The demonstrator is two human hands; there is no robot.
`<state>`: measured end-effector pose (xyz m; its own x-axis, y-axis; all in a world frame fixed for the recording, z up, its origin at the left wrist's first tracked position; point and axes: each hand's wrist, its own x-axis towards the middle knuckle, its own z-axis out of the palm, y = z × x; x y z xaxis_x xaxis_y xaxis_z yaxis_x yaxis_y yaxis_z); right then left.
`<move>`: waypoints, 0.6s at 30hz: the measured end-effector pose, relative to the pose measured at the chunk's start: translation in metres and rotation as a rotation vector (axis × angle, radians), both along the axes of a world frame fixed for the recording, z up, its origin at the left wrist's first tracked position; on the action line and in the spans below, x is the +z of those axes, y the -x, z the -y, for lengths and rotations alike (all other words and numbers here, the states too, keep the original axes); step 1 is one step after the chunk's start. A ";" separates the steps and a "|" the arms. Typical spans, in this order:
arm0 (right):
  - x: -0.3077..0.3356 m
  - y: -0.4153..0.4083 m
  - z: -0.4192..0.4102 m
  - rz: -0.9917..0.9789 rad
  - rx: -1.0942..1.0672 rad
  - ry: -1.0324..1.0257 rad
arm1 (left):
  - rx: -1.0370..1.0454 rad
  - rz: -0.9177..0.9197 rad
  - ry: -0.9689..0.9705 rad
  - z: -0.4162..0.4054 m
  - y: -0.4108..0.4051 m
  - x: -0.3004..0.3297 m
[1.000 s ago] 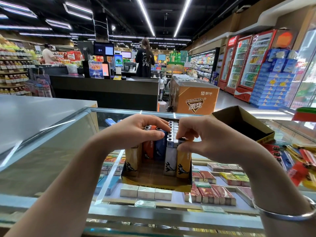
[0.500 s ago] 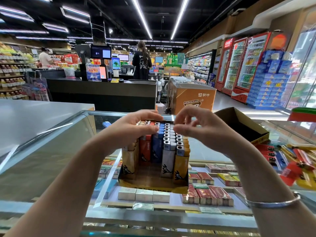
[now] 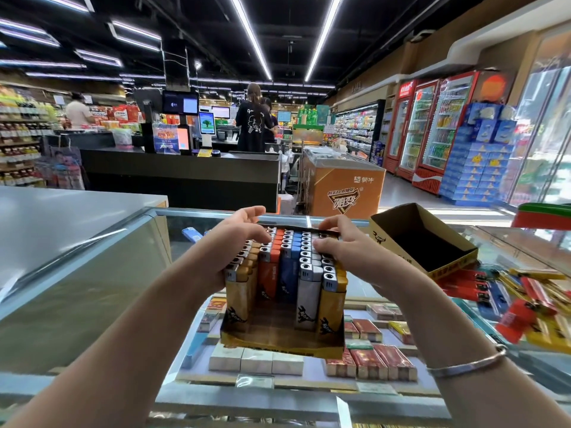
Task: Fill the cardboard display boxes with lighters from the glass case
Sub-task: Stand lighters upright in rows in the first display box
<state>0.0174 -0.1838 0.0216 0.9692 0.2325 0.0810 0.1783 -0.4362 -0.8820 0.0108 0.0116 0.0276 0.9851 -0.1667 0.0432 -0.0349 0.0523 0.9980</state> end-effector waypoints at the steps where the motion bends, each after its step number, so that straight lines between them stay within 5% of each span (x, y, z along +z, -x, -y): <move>1: 0.001 -0.001 0.003 -0.011 -0.019 0.004 | -0.025 -0.007 0.050 0.002 0.002 -0.001; 13: -0.005 -0.014 0.010 0.094 -0.225 -0.046 | -0.082 -0.054 0.469 0.012 -0.006 -0.019; 15: -0.005 -0.014 0.010 0.086 -0.226 -0.067 | 0.033 -0.016 0.346 0.007 -0.015 -0.021; 18: -0.005 -0.015 0.010 0.098 -0.228 -0.062 | 0.328 0.217 -0.177 -0.005 -0.036 -0.033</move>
